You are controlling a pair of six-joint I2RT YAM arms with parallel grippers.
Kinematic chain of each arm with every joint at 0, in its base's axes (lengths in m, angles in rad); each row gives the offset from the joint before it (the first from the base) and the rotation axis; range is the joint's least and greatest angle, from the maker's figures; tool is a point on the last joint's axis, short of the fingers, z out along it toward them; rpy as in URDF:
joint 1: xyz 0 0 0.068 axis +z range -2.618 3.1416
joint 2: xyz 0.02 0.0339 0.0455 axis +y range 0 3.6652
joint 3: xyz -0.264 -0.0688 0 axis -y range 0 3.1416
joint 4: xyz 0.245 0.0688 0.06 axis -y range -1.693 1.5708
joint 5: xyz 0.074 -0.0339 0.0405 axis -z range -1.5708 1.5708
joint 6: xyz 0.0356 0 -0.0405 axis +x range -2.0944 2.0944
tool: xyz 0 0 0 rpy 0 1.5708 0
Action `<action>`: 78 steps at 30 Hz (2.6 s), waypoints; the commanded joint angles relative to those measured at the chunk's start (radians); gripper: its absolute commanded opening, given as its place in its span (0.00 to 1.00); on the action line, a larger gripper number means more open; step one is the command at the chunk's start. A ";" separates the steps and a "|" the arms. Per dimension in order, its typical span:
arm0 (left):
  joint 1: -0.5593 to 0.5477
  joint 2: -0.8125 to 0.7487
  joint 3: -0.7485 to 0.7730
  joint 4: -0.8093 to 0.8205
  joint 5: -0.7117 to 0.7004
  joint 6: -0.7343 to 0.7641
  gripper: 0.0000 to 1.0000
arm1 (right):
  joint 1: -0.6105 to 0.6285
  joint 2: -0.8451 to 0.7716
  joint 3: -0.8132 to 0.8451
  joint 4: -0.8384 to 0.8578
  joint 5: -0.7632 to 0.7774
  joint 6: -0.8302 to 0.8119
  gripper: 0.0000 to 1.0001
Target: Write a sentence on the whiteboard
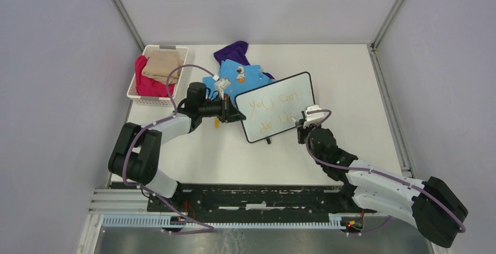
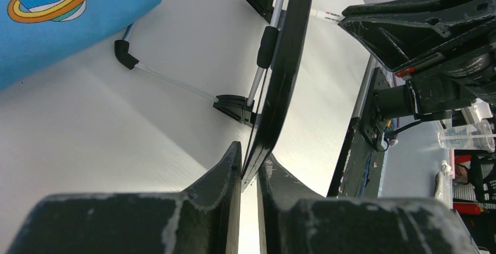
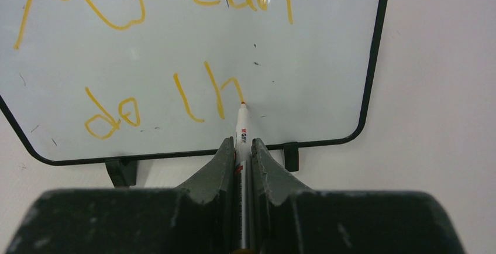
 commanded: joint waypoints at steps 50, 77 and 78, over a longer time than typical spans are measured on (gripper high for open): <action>-0.017 0.034 0.004 -0.104 -0.063 0.058 0.02 | -0.050 -0.026 -0.022 0.037 -0.011 0.036 0.00; -0.018 0.037 0.005 -0.105 -0.063 0.058 0.02 | -0.106 -0.093 0.043 0.014 0.089 0.050 0.00; -0.017 0.038 0.004 -0.105 -0.063 0.058 0.02 | -0.109 -0.091 0.043 0.017 0.085 0.050 0.00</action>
